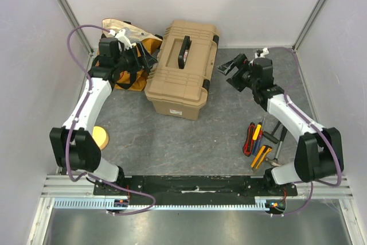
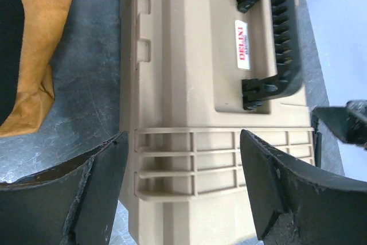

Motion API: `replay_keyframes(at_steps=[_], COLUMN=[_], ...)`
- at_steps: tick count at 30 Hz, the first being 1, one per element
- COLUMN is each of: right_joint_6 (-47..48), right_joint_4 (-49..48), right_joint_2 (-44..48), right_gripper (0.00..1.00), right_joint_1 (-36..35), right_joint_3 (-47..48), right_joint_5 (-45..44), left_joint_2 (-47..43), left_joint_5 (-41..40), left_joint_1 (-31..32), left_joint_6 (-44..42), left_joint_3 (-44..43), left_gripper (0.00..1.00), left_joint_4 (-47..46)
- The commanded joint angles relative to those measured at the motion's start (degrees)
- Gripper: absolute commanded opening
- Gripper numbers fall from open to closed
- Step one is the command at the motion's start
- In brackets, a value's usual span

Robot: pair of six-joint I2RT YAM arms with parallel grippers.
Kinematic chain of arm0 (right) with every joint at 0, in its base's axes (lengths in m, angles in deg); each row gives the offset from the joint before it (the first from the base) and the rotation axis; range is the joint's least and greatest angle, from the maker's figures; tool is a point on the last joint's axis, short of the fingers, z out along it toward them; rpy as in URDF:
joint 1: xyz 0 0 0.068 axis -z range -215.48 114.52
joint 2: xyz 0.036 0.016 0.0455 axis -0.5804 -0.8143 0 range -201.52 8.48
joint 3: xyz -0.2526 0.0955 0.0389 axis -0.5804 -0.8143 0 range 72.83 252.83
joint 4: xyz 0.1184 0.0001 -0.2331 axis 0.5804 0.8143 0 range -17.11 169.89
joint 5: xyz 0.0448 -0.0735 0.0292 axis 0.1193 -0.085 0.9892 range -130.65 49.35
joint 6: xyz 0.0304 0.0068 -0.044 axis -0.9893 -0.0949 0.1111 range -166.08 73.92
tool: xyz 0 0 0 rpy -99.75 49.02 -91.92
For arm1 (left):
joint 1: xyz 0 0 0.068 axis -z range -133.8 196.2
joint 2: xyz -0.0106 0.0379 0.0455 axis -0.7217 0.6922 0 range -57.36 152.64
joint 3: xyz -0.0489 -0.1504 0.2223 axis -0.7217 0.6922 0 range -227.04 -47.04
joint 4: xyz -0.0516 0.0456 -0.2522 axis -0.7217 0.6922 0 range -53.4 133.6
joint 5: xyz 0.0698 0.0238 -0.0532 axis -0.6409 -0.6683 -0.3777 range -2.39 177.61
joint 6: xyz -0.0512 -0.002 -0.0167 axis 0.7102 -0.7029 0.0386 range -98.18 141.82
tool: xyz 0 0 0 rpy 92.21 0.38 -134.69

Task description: Pack the tool kit

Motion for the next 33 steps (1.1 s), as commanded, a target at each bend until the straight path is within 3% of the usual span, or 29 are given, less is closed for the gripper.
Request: replay_keyframes(at_steps=[1, 5, 10, 17, 20, 24, 26, 29, 33], right_joint_6=[-11.9, -27.1, -34.6, -44.5, -42.2, -41.2, -41.4, -41.4, -36.9], right_joint_4=[-10.8, -29.1, -33.8, -47.9, -47.1, -47.1, -47.0, -45.9, -38.2], right_joint_2=[4.7, 5.3, 5.0, -0.6, -2.1, -4.2, -4.7, -4.2, -1.9], right_gripper=[0.98, 0.98, 0.98, 0.98, 0.98, 0.79, 0.74, 0.76, 0.94], right_joint_1=[-0.4, -0.4, -1.0, -4.3, -6.3, -8.9, -9.8, -9.8, -6.2], right_joint_3=[-9.7, -20.8, -23.4, -26.7, -24.6, -23.0, -23.0, -23.5, -22.0], right_joint_5=[8.2, 11.0, 10.2, 9.6, 9.8, 10.4, 10.3, 9.9, 9.1], left_joint_2=[-6.3, -8.7, -10.0, -11.0, -11.6, -12.0, -11.9, -11.5, -11.5], left_joint_5=[-1.4, -1.1, -1.4, -1.8, -2.5, -3.8, -4.2, -4.3, -5.9], left_joint_1=[-0.2, -0.2, -0.1, -0.1, -0.1, -0.1, 0.0, 0.0, 0.0], left_joint_6=[0.5, 2.0, 4.2, 7.2, 6.8, 6.2, 6.1, 5.9, 5.5], left_joint_3=[0.1, 3.2, 6.5, 10.3, 11.1, 11.5, 11.8, 11.9, 11.0], left_gripper=[0.84, 0.84, 0.83, 0.82, 0.82, 0.82, 0.82, 0.81, 0.81], left_joint_4=[-0.6, -0.9, -0.6, 0.6, 1.3, 2.0, 2.1, 2.4, 2.8])
